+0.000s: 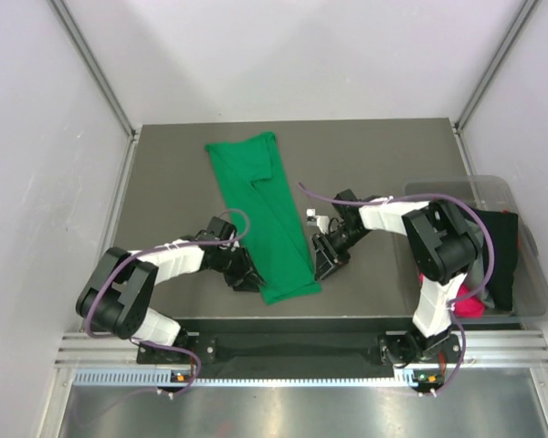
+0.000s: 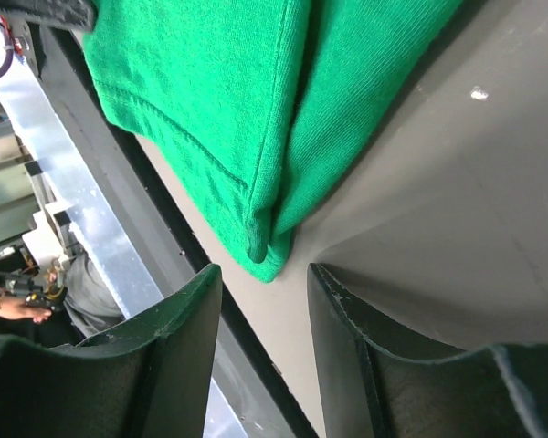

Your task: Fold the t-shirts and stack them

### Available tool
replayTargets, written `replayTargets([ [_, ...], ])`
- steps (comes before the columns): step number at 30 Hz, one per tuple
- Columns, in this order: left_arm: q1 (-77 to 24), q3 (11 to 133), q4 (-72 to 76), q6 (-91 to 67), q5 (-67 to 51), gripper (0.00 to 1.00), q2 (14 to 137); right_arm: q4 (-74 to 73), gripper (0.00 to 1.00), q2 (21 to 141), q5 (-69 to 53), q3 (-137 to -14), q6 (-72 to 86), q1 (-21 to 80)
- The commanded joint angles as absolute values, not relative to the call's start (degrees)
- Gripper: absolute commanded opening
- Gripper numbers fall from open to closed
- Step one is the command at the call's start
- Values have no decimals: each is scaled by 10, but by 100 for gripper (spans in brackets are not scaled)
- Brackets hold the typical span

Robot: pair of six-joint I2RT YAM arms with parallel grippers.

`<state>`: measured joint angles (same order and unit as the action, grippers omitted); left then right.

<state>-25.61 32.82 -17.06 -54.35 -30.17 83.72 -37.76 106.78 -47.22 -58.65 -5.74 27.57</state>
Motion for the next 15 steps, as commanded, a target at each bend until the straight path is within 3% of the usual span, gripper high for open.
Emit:
replayTargets([
  [1, -270, 334, -153, -543, -278, 38, 853, -359, 44, 1089, -440, -598, -70, 273],
  [5, -275, 335, -149, -544, -279, 36, 854, -356, 44, 1094, -443, -600, -66, 273],
  [9, -276, 335, -149, -542, -279, 13, 849, -354, 44, 1104, -446, -604, -63, 274],
  [12, -276, 335, -149, -541, -279, 7, 843, -353, 44, 1115, -450, -609, -62, 275],
  [13, -275, 335, -148, -538, -279, 0, 841, -353, 44, 1122, -449, -611, -62, 276],
  [15, -275, 336, -149, -537, -280, 0, 838, -354, 44, 1131, -453, -617, -60, 278],
])
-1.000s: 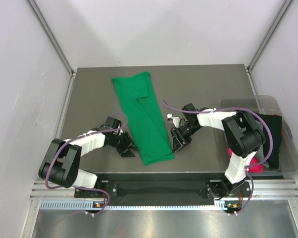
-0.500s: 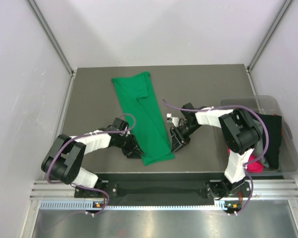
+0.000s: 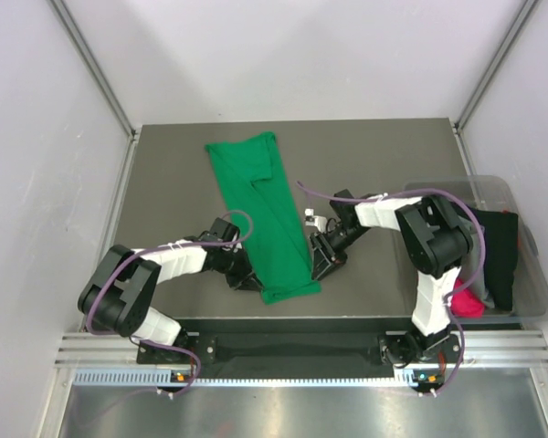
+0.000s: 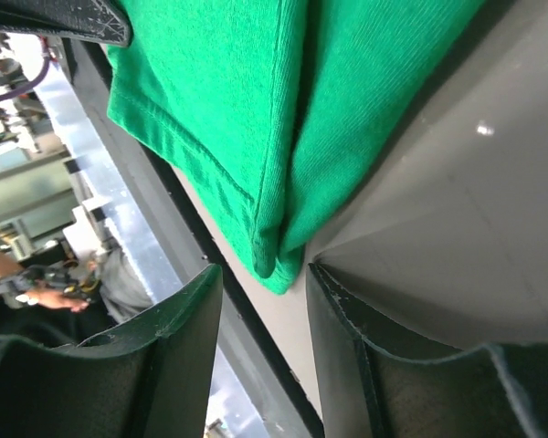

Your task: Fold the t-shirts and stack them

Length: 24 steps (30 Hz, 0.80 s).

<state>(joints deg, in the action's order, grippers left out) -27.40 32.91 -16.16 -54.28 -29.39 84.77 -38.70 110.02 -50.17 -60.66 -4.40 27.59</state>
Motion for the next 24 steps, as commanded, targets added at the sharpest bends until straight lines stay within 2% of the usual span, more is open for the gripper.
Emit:
replayTargets([
  [1, -273, 337, -149, -536, -280, 0, 836, -353, 43, 1141, -453, -620, -59, 281],
  [5, -265, 340, -145, -534, -283, 0, 828, -356, 40, 1161, -455, -632, -57, 294],
  [9, -254, 339, -144, -530, -286, 0, 816, -358, 25, 1164, -450, -640, -62, 304],
  [10, -244, 338, -143, -530, -287, 0, 810, -359, 17, 1162, -449, -640, -63, 307],
  [12, -228, 339, -145, -528, -290, 0, 803, -357, 8, 1156, -445, -638, -68, 305],
  [15, -205, 346, -142, -525, -295, 0, 785, -353, 1, 1132, -439, -632, -76, 306],
  [24, -151, 393, -132, -477, -304, 0, 731, -364, 0, 1057, -418, -687, -96, 307],
])
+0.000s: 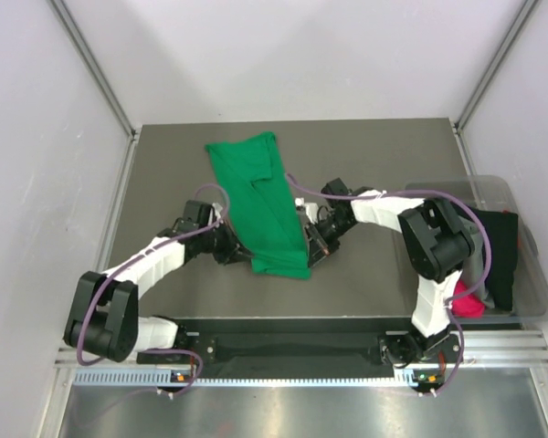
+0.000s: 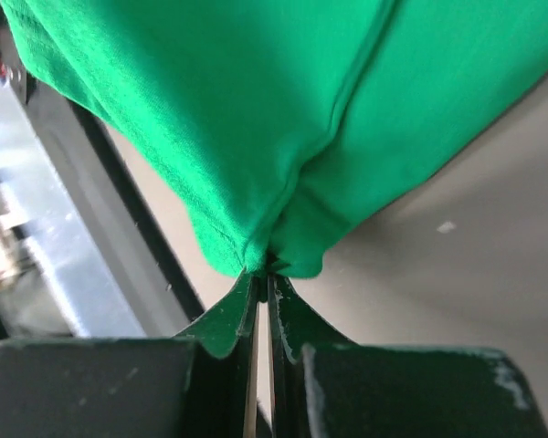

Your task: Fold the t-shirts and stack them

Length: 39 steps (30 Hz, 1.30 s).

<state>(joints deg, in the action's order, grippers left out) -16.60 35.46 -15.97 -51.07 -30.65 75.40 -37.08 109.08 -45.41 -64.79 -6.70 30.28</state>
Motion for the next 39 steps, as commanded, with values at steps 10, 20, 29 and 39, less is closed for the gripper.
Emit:
replayTargets([
  [10, -115, 496, -129, -426, -302, 0, 767, -350, 0, 1086, -374, -841, -91, 294],
  [20, -76, 589, -136, -374, -277, 0, 849, -313, 0, 1163, -316, -1019, -88, 283],
  [29, -55, 655, -142, -366, -273, 0, 930, -308, 0, 1237, -295, -1098, -89, 281],
  [39, -46, 686, -148, -362, -265, 0, 976, -299, 0, 1302, -291, -1170, -75, 279],
])
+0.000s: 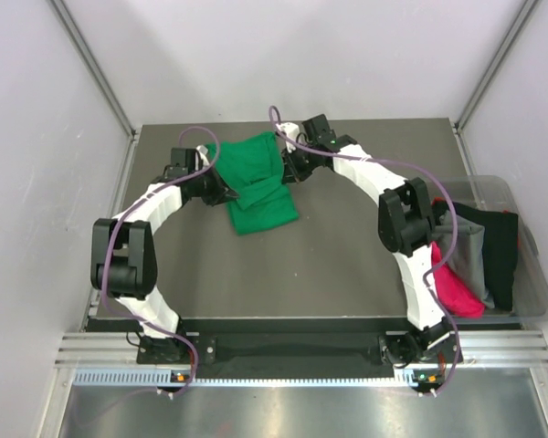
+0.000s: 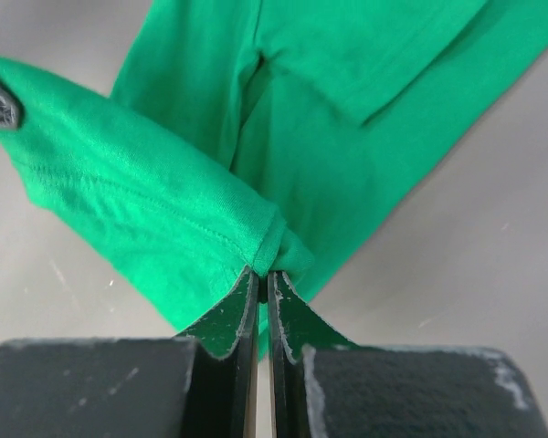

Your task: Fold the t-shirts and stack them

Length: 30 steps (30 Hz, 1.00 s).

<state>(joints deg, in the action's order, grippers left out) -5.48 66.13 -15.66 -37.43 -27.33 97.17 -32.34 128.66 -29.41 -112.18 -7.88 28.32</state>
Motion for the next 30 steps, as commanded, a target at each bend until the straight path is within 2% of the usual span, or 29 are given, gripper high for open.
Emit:
replayTargets([
  [1, -44, 686, -149, -362, -265, 0, 978, -300, 0, 1307, -291, -1184, -75, 279],
  [10, -34, 697, -146, -364, -261, 0, 1006, -300, 1, 1358, -287, -1246, -62, 276],
  [13, -33, 720, -158, -353, -252, 0, 1025, -295, 22, 1358, -281, -1245, -62, 276],
  [14, -32, 726, -163, -348, -244, 13, 1030, -295, 31, 1353, -274, -1245, -62, 275],
  [17, -31, 744, -177, -333, -198, 36, 1015, -294, 36, 1317, -274, -1225, -62, 266],
  [20, -27, 745, -183, -330, -183, 50, 983, -284, 38, 1260, -275, -1172, -62, 252],
  [23, -24, 715, -179, -351, -232, 55, 942, -274, 40, 1203, -293, -1092, -60, 237],
  [24, -24, 688, -178, -358, -245, 71, 931, -286, 41, 1194, -303, -1073, -61, 236],
  [25, -24, 673, -171, -365, -283, 73, 921, -297, 41, 1187, -315, -1040, -63, 234],
  [28, -24, 615, -149, -405, -360, 66, 895, -344, 42, 1180, -358, -995, -79, 232],
  [30, -24, 566, -140, -433, -368, 65, 882, -372, 42, 1191, -377, -986, -92, 231],
])
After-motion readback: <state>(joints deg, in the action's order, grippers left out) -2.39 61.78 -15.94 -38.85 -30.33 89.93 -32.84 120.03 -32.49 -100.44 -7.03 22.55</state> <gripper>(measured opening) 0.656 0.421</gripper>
